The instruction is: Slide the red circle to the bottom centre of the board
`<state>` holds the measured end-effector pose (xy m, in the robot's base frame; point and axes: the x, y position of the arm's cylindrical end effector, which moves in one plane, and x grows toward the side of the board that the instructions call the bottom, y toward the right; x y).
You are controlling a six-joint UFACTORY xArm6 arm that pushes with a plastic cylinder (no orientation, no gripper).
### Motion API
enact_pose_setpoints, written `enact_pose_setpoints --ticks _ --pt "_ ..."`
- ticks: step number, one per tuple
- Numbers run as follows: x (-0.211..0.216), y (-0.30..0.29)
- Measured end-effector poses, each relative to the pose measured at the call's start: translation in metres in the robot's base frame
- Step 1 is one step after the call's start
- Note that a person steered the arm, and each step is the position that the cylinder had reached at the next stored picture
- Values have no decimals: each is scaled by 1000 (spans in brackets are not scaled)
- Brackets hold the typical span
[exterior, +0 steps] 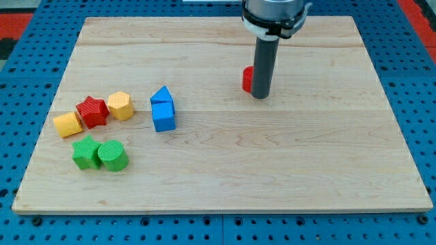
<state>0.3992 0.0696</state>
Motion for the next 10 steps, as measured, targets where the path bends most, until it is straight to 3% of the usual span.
enact_pose_setpoints --ticks 2,4,6,7,9,10 --pt "-21 2" --pt "-10 4" --pt "-30 9" --pt "-68 23" --pt "-79 -68" --pt "-66 -55"
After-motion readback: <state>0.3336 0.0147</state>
